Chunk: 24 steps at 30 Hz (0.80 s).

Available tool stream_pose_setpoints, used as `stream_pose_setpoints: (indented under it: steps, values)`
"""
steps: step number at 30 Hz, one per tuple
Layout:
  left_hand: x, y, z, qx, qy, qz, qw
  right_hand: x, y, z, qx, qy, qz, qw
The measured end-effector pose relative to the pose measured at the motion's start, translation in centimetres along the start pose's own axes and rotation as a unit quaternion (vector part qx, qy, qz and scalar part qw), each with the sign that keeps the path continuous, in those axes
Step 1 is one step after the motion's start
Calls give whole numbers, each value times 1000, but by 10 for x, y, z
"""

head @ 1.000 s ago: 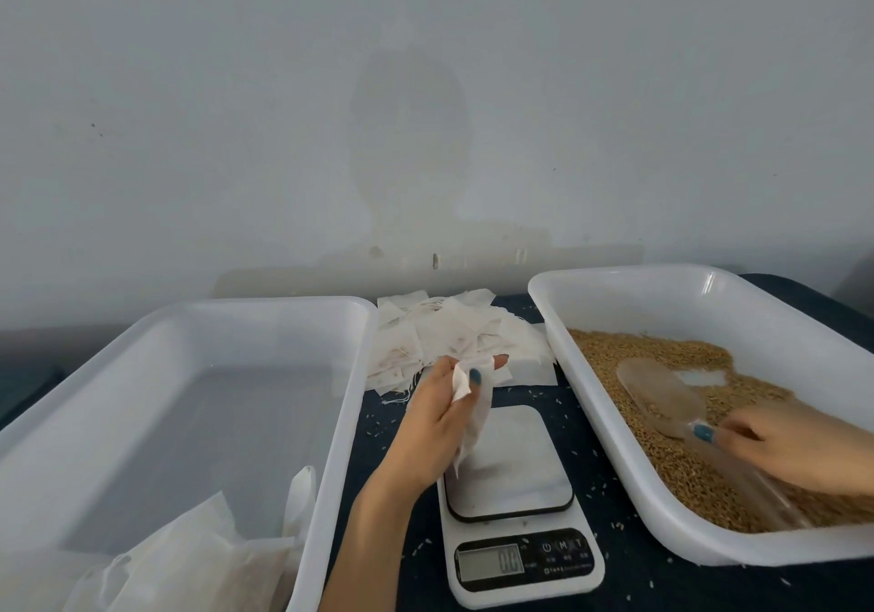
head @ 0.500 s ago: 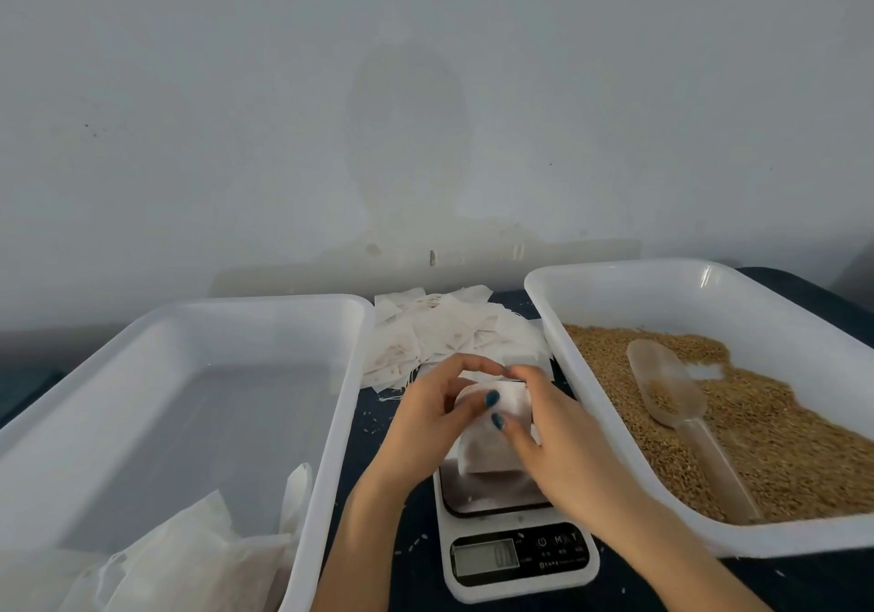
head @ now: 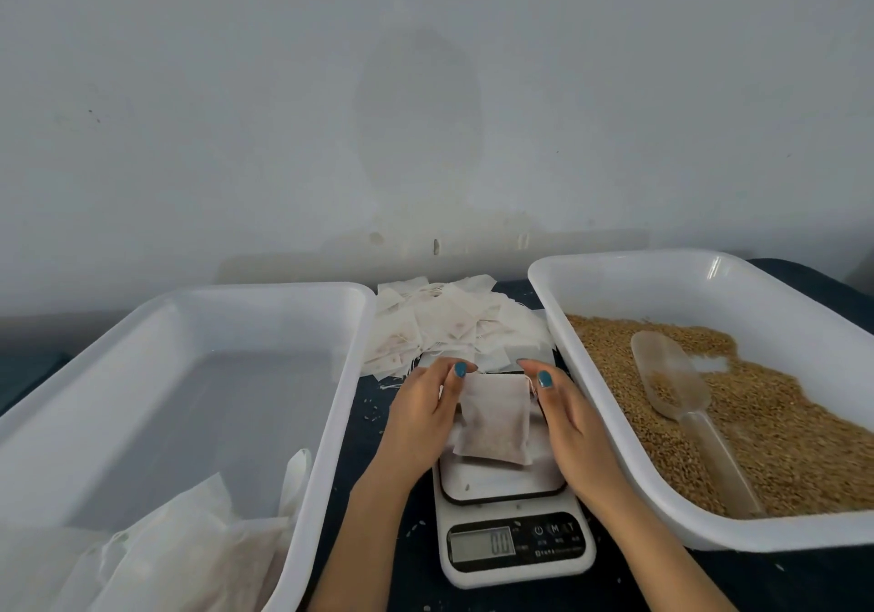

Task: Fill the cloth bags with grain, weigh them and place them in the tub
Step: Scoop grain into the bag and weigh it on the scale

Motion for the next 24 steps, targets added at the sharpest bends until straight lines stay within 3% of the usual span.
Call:
stream_pose_setpoints:
  steps: [15, 24]
  values:
    - [1, -4, 0, -32, 22, 11, 999, -7, 1, -1, 0, 38, -48, 998]
    - [0, 0, 0, 3, 3, 3, 1000, -9, 2, -5, 0, 27, -19, 999]
Point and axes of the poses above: each hand's wrist, its own z-axis away from the middle knuckle, its own y-axis out of the palm, x = y × z, the point moved 3 cm from there along -z, towards the middle knuckle, and after that the axes turned 13 degrees about y, right-handed, at the moved point
